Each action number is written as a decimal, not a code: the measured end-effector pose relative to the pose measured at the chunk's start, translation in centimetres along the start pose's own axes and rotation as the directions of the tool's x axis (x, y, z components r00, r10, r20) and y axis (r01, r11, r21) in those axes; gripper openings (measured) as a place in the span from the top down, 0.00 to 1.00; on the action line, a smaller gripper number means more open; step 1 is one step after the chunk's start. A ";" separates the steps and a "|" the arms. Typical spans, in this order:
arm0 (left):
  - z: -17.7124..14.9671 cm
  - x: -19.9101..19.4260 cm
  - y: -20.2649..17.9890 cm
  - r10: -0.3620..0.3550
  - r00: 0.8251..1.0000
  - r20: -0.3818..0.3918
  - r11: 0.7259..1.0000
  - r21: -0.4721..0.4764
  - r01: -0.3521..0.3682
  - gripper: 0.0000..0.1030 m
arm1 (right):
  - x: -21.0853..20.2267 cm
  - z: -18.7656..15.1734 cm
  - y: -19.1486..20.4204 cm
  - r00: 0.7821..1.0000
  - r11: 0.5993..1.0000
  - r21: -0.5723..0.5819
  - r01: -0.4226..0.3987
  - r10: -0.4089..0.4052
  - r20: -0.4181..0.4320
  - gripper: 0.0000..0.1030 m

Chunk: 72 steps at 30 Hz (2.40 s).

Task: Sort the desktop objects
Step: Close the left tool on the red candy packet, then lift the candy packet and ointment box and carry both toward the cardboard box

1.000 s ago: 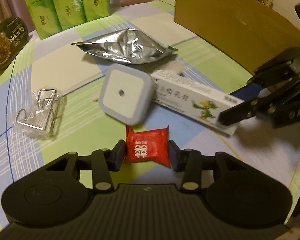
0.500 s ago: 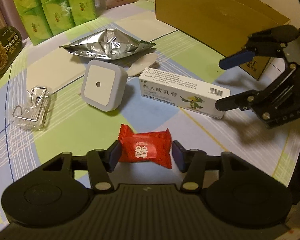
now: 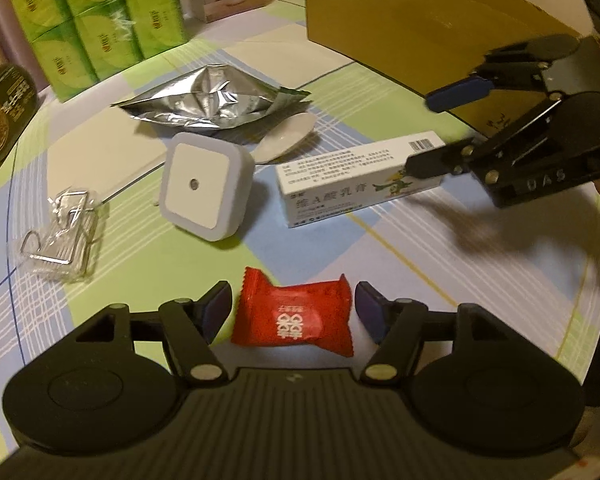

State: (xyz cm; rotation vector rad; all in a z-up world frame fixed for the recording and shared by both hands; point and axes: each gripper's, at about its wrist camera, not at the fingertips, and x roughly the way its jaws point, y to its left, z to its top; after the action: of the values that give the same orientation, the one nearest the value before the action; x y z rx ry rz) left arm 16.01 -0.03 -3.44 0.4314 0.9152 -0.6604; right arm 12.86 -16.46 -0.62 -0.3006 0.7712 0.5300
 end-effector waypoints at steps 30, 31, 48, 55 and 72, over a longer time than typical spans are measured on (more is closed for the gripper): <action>-0.2 0.9 1.3 -0.069 0.997 -0.042 0.996 -0.053 0.067 0.59 | 1.4 1.0 0.8 0.987 0.987 0.054 -0.151 0.153 -0.050 0.50; -0.1 0.9 1.3 -0.067 0.997 -0.048 0.997 -0.049 0.065 0.60 | 1.6 1.1 0.9 0.987 0.987 0.049 -0.151 0.154 -0.050 0.50; 0.2 0.2 2.3 -0.047 0.999 -0.028 0.997 -0.067 0.045 0.64 | 4.5 2.4 1.6 0.985 0.988 -0.004 -0.153 0.152 -0.085 0.57; 0.5 0.2 2.7 -0.048 0.999 -0.025 0.994 -0.097 0.045 0.64 | 4.0 2.5 1.3 0.989 0.992 0.016 -0.126 0.127 -0.079 0.78; 6.3 -3.5 1.7 0.025 0.991 0.131 0.987 -0.159 -0.004 0.65 | -3.9 5.0 -0.4 0.985 0.999 0.053 0.012 -0.021 0.172 0.78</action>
State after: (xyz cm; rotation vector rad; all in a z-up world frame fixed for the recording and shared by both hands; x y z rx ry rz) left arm 19.27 -1.40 3.03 0.2487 0.8301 -0.5914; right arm 13.61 -15.91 5.67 -0.2098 0.6130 0.5128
